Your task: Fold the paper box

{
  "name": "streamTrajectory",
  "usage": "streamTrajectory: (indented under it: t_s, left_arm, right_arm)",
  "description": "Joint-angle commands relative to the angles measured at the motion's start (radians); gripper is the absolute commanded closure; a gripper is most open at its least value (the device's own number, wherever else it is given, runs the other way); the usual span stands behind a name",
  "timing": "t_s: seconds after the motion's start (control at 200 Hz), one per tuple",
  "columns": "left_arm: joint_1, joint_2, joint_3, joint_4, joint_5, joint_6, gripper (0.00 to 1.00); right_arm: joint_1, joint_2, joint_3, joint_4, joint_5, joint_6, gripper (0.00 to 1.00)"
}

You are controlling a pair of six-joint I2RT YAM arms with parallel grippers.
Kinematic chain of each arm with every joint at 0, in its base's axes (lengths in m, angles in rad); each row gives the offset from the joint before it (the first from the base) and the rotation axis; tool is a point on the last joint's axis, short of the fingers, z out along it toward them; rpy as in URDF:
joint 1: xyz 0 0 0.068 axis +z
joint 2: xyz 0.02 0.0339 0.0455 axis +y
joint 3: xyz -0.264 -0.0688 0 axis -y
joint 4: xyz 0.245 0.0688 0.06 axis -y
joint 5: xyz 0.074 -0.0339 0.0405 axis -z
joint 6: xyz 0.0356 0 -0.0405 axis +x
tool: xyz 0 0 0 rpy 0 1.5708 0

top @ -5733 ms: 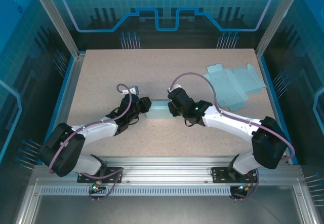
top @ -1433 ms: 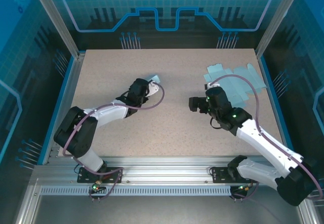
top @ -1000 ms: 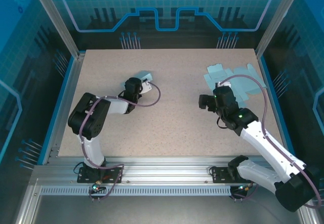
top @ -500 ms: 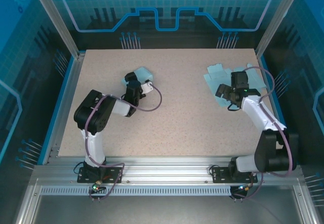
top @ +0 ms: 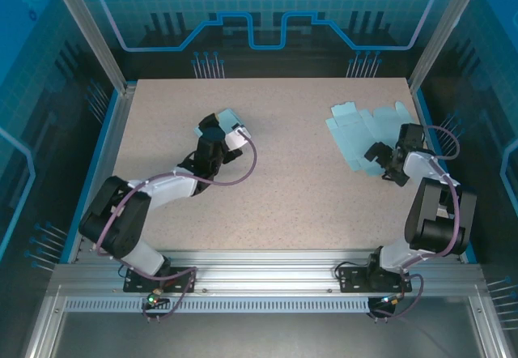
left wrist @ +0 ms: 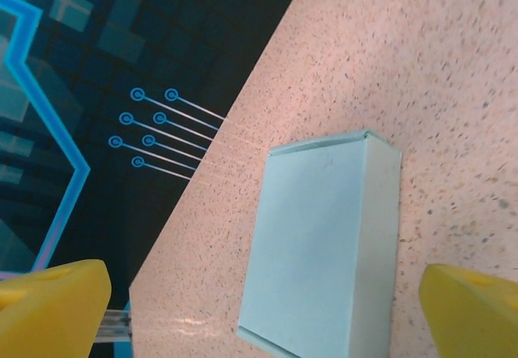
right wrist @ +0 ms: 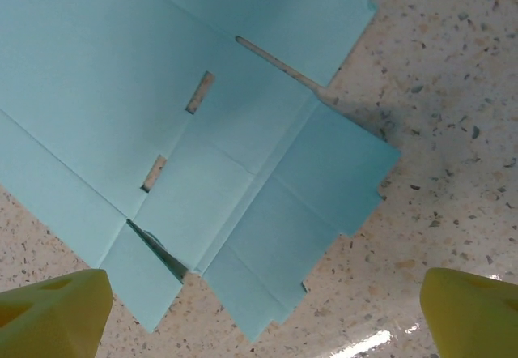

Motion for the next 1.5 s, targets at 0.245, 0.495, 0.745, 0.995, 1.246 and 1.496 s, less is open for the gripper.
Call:
streamTrajectory:
  t_s: [0.245,0.495,0.745,0.995,1.246,1.496]
  left_arm:
    - [-0.018,-0.304,-0.057,-0.285,0.024,-0.724,0.01]
    - [-0.012,-0.430,-0.126,-0.281,0.110,-0.927,0.01]
    - [-0.007,-0.446,-0.115,-0.342,0.104,-0.994,0.01]
    - [0.001,-0.468,-0.123,-0.369,0.107,-1.060,0.01]
    - [0.006,-0.463,-0.130,-0.377,0.118,-1.083,0.01]
    - [0.009,-0.449,-0.129,-0.379,0.125,-1.116,0.01]
  right_arm:
    - [-0.058,0.082,-0.052,0.125,-0.162,0.047,0.15]
    - [-0.056,0.178,-0.043,0.228,-0.262,0.106,0.30]
    - [-0.048,0.234,0.031,0.211,-0.271,0.113,0.39]
    - [-0.044,0.314,0.102,0.240,-0.368,0.140,0.59]
    - [-0.031,0.340,0.103,0.303,-0.427,0.161,0.82]
    - [0.007,0.241,0.054,0.310,-0.441,0.150,0.99]
